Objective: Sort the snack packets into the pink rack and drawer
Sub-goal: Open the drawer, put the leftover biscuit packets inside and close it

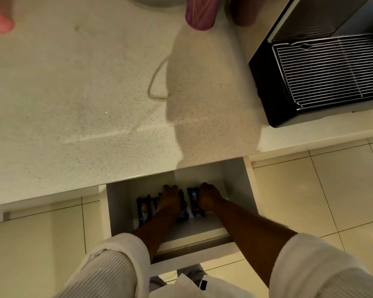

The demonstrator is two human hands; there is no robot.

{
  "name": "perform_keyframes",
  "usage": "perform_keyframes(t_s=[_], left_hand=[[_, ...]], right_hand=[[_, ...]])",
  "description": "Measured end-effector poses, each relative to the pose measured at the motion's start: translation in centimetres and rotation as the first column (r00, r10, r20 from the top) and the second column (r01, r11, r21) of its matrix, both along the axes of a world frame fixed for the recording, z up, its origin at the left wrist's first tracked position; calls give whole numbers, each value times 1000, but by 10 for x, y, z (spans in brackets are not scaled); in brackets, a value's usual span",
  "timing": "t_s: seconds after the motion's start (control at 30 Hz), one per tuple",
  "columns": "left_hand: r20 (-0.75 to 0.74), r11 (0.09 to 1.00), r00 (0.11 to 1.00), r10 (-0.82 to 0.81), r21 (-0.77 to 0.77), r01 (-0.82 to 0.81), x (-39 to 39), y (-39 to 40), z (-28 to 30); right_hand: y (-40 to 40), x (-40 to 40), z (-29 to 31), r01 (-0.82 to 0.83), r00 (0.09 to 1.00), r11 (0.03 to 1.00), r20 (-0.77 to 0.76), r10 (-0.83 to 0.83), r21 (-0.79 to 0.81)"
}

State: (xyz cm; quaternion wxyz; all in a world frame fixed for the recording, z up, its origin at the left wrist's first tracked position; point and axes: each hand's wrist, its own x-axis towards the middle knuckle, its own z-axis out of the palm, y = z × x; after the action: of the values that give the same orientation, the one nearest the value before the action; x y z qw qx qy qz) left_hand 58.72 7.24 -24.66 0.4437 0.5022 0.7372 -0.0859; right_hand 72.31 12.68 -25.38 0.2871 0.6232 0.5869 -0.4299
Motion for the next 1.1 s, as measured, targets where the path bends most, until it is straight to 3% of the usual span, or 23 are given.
perform_keyframes(t_s=[0.43,0.63,0.9,0.97,1.1], left_hand=[[17,997,1000,-16,76,15,-18,-15,35],[134,986,990,48,150,-68,-45,-33,67],[341,937,934,-107,350,-20,-95,-81,132],[401,927,893,-205,372,47,-109,-97,145],[359,898,856,-372,371,235,-129,-130,162]], right_hand=[[-3,4,46,-43,998,998,-46,45,35],[-17,1,86,158,976,972,-177,-127,172],[-91,-5,158,311,930,814,-332,-155,491],[-114,-4,167,287,932,789,-348,-100,543],[-159,-6,177,179,953,702,-298,49,689]])
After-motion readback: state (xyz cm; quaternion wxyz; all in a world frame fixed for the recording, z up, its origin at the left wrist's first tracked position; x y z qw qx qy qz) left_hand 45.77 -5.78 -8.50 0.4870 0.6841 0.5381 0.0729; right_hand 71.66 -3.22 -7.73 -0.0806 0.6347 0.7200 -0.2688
